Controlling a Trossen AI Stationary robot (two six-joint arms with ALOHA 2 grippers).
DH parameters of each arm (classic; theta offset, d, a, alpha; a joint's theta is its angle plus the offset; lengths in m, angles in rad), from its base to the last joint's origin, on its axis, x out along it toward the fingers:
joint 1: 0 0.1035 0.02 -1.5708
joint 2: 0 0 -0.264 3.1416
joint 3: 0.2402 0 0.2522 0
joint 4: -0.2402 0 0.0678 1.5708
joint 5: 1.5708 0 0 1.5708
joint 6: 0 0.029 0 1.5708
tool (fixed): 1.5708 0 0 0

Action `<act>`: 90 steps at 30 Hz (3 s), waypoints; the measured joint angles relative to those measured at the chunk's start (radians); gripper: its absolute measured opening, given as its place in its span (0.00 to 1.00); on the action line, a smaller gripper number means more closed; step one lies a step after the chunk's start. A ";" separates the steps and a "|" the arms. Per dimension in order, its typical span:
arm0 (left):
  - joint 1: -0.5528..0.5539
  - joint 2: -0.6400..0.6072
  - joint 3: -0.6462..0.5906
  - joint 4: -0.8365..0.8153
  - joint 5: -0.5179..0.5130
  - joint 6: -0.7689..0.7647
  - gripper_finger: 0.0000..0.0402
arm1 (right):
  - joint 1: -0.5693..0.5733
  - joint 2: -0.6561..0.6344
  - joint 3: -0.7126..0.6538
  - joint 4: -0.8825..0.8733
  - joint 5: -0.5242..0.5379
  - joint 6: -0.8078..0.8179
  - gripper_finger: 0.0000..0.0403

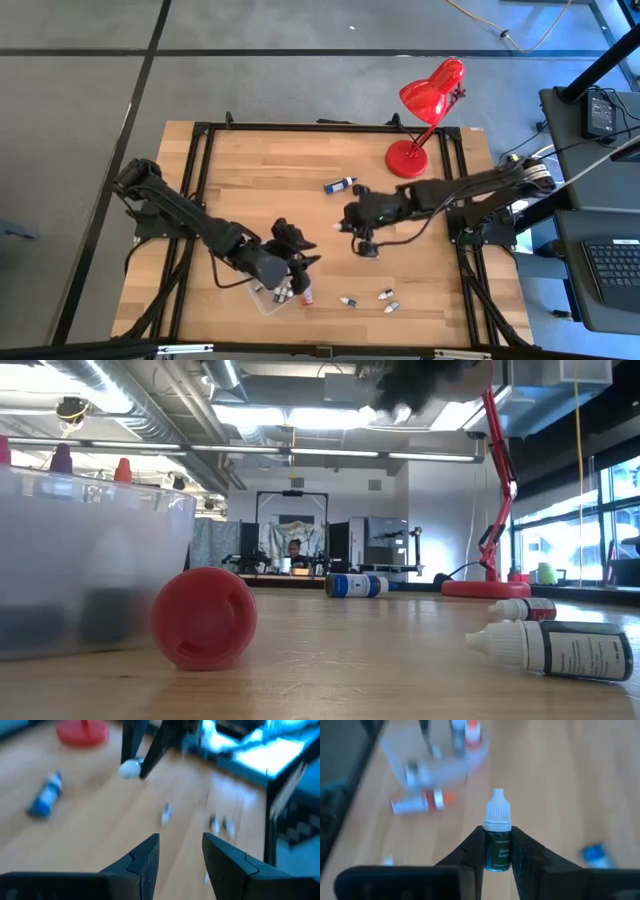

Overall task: Pick & Place food coloring
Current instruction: Put the green food coloring bottle into the transparent bin

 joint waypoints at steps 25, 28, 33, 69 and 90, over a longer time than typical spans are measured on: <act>0.058 -0.090 0.000 0.203 -0.178 0.563 0.32 | 0.034 -0.022 0.184 -0.015 0.057 -0.100 0.20; 0.072 -0.093 0.000 0.201 -0.143 0.563 0.32 | 0.034 -0.022 0.184 0.014 0.057 -0.102 0.21; 0.098 -0.093 0.000 0.196 -0.092 0.561 0.32 | 0.034 -0.022 0.184 0.040 0.038 -0.104 0.21; 0.128 -0.093 0.000 0.252 -0.008 0.564 0.14 | 0.034 -0.022 0.183 0.027 0.034 -0.132 0.23; 0.088 -0.050 0.000 -0.085 0.401 0.162 0.14 | 0.034 -0.020 -0.106 -0.196 0.038 0.031 0.66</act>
